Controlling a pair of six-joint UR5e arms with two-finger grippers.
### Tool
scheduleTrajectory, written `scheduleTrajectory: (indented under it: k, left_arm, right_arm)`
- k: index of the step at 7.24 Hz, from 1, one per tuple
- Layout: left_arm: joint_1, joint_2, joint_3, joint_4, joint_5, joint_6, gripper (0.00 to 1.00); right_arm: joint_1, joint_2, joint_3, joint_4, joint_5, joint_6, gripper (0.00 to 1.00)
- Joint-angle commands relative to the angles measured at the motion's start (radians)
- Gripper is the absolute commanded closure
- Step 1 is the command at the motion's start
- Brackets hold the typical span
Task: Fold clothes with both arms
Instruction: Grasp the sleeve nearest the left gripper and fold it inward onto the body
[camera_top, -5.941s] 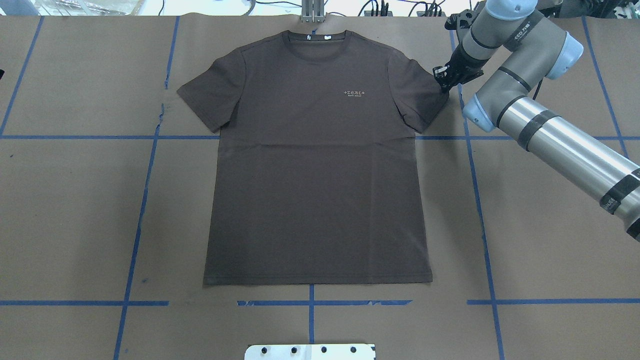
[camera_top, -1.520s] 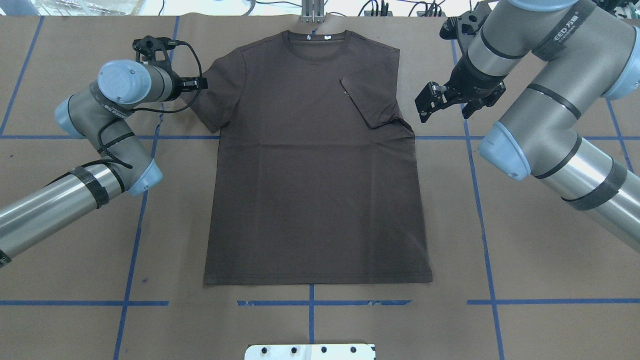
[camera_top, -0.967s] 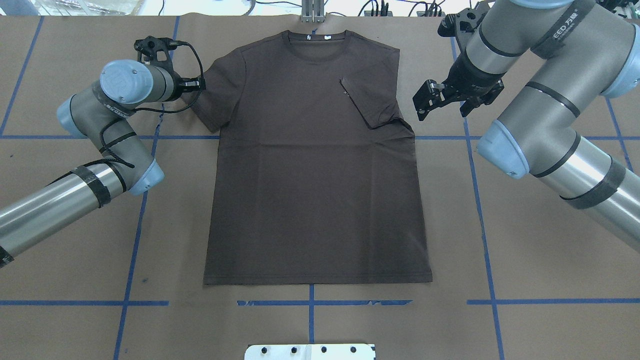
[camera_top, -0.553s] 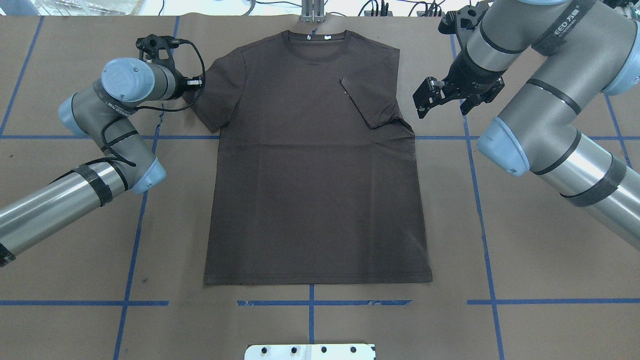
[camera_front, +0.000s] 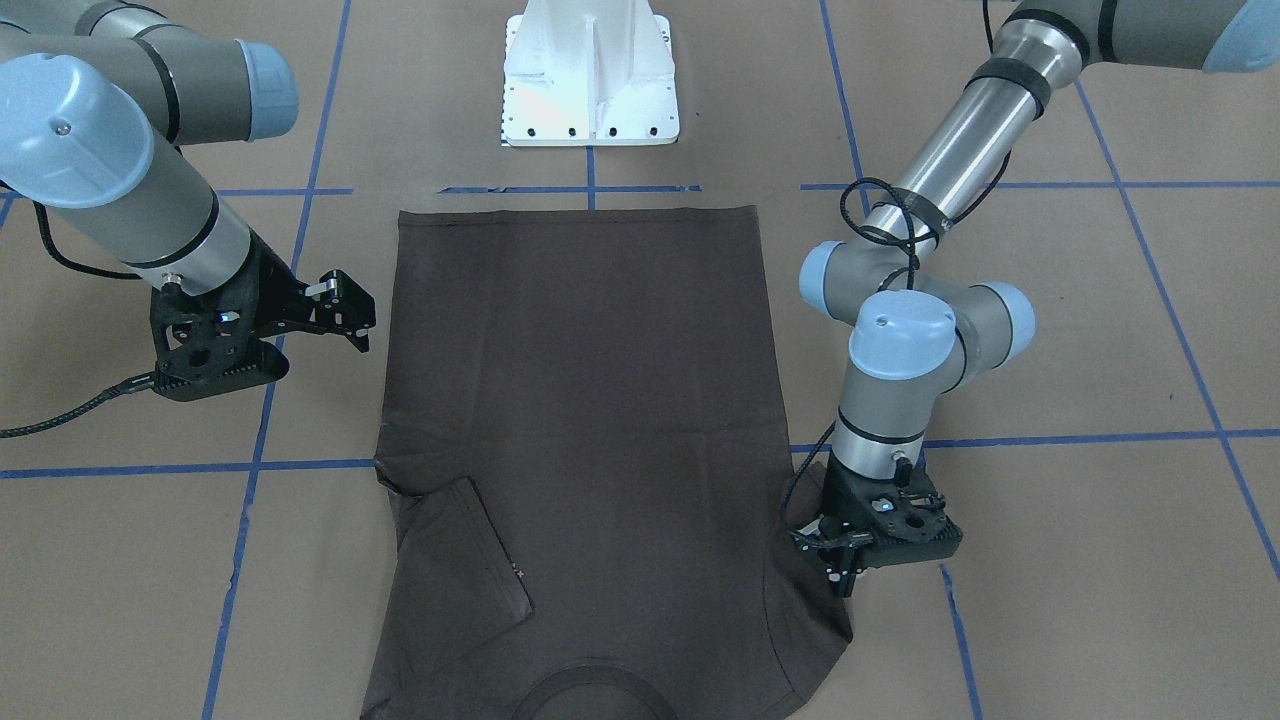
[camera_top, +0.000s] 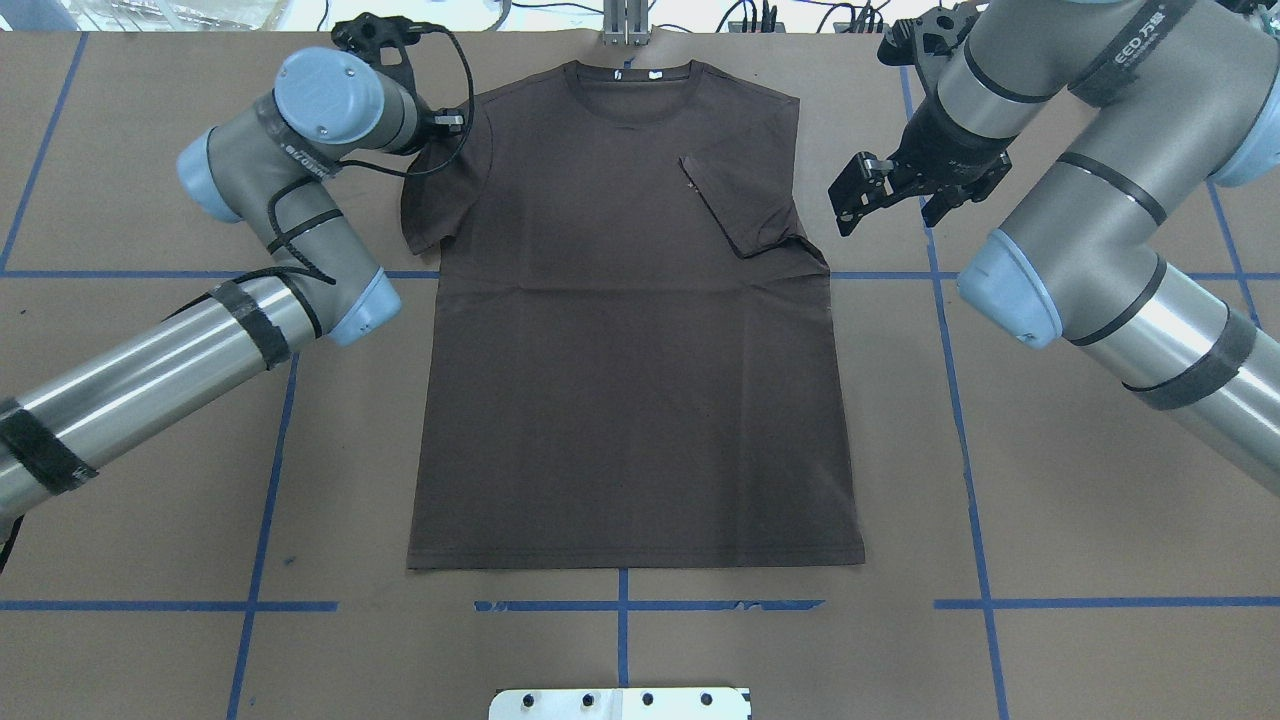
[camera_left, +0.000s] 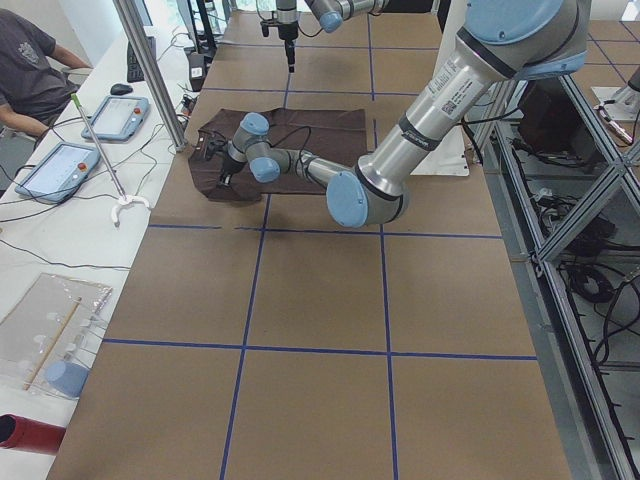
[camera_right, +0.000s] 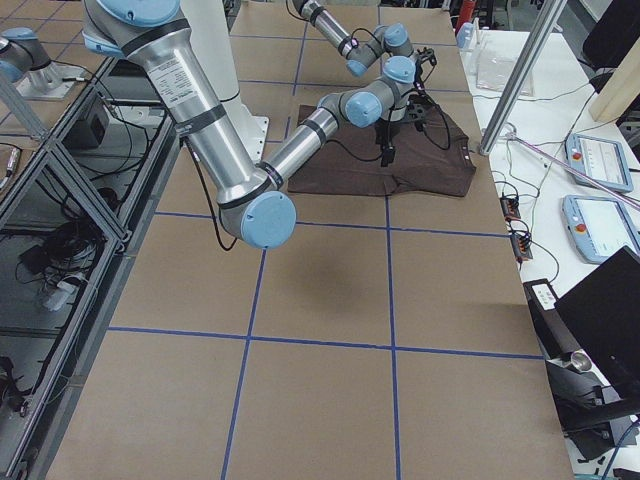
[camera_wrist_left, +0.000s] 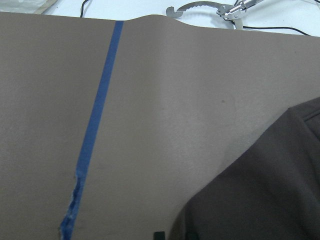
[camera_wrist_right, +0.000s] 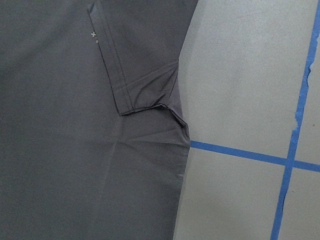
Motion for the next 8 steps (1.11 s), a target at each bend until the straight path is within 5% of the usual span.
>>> scheduleTrajectory:
  k: [1, 3, 8]
  left_arm:
    - [0.007, -0.118, 0.020, 0.047, -0.039, -0.130, 1.00]
    - [0.045, -0.184, 0.123, 0.018, -0.036, -0.167, 1.00]
    - [0.145, -0.187, 0.186, -0.122, 0.019, -0.313, 1.00]
  right_arm:
    - [0.000, 0.000, 0.002, 0.002, -0.004, -0.023, 0.00]
    - [0.001, 0.000, 0.002, 0.002, -0.002, -0.023, 0.00]
    - [0.001, -0.001, 0.002, 0.005, -0.008, -0.020, 0.00]
